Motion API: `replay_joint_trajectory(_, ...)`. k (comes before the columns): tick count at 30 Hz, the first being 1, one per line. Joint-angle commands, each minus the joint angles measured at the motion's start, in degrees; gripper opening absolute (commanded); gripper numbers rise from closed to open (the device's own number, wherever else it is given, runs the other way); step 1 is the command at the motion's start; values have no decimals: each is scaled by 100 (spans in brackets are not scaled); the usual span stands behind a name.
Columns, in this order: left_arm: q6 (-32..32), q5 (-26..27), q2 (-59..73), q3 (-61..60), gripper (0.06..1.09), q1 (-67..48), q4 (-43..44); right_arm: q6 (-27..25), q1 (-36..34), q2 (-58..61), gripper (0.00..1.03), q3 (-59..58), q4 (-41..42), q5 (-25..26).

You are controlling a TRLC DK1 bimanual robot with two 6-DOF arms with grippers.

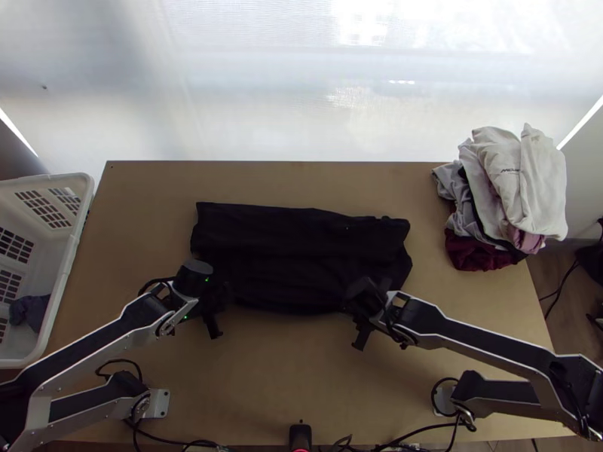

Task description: Fold the t-shirt

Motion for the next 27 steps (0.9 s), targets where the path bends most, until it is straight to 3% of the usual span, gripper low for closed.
replay_joint_trajectory(1, -288, 41, -334, 602, 14, 129, -1358, -41, -14, -604, 3, 11, -671, -215)
replay_joint_trajectory(14, -806, 76, -1301, 777, 14, -653, -3151, 47, -6, -1105, 3, -24, -1629, -874)
replay_joint_trajectory(18, -929, 515, -1239, 1032, 11, -671, -3617, 65, 12, -1184, 3, 81, -1989, -1296)
replay_joint_trajectory(27, -1008, 814, -501, 1718, 11, -196, -3248, 82, -718, -1087, 3, 1101, -2183, -1507)
